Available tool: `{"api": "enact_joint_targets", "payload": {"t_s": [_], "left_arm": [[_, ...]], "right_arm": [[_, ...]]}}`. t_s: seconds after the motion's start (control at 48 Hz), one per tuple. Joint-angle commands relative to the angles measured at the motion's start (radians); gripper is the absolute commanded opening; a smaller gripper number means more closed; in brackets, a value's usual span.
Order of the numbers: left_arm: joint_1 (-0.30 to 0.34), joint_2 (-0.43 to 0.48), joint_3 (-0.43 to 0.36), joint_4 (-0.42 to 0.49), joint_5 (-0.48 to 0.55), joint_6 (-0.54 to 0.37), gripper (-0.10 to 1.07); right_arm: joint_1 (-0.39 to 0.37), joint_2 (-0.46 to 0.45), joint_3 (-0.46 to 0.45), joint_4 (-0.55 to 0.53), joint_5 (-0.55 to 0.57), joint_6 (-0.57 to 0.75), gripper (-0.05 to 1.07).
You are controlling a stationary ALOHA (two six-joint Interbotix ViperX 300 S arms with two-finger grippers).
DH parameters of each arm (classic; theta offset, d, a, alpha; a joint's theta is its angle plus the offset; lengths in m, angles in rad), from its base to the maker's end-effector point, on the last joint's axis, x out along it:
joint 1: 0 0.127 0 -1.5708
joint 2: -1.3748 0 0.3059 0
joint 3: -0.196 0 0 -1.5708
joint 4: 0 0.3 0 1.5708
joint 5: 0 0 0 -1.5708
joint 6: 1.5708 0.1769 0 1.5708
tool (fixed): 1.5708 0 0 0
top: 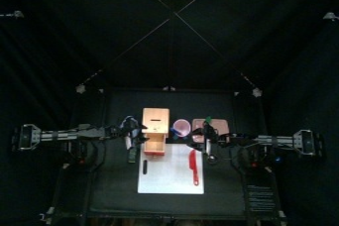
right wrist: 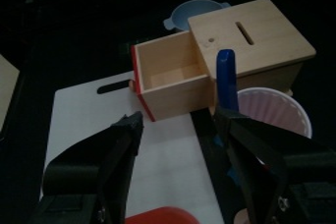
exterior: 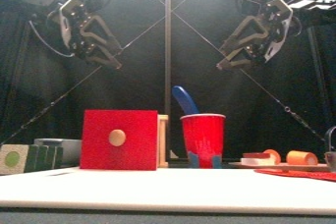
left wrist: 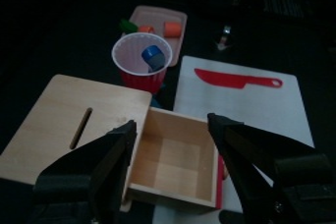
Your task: Grab sushi roll
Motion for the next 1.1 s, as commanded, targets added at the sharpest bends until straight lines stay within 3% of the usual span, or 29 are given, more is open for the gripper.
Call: {"api": "enact_joint_targets", "payload": {"t_s": [0.0, 0.271, 0.417, 0.521, 0.583, 0.812, 0.938, 1.083], "left_arm": [[0.014, 0.006, -0.075, 0.005, 0.092, -0.003, 0.94], [0.103, 0.011, -0.189, 0.057, 0.38, -0.08, 0.95], [0.133, 0.012, -0.193, 0.158, 0.543, -0.241, 0.95], [0.132, 0.012, -0.164, 0.216, 0.647, -0.428, 0.95], [0.118, 0.012, -0.135, 0.244, 0.67, -0.597, 0.95], [-0.025, 0.011, -0.031, 0.387, 0.667, -1.152, 0.95], [-0.106, 0.011, 0.021, 0.446, 0.673, -1.362, 0.95], [-0.181, 0.017, 0.055, 0.453, 0.673, -1.536, 0.95]], "right_arm": [[-0.003, -0.003, -0.015, 0.005, -0.006, 0.002, 0.92], [-0.005, 0.0, -0.003, 0.041, 0.02, 0.005, 0.92], [-0.005, 0.0, -0.003, 0.043, 0.026, 0.003, 0.92], [-0.005, 0.002, -0.003, 0.041, 0.029, 0.003, 0.92], [-0.005, 0.002, -0.002, 0.043, 0.032, 0.003, 0.92], [-0.005, 0.002, 0.009, 0.04, 0.046, 0.002, 0.92], [-0.006, 0.002, 0.011, 0.037, 0.063, 0.002, 0.92], [-0.006, 0.003, 0.02, 0.037, 0.075, 0.002, 0.92]]}}
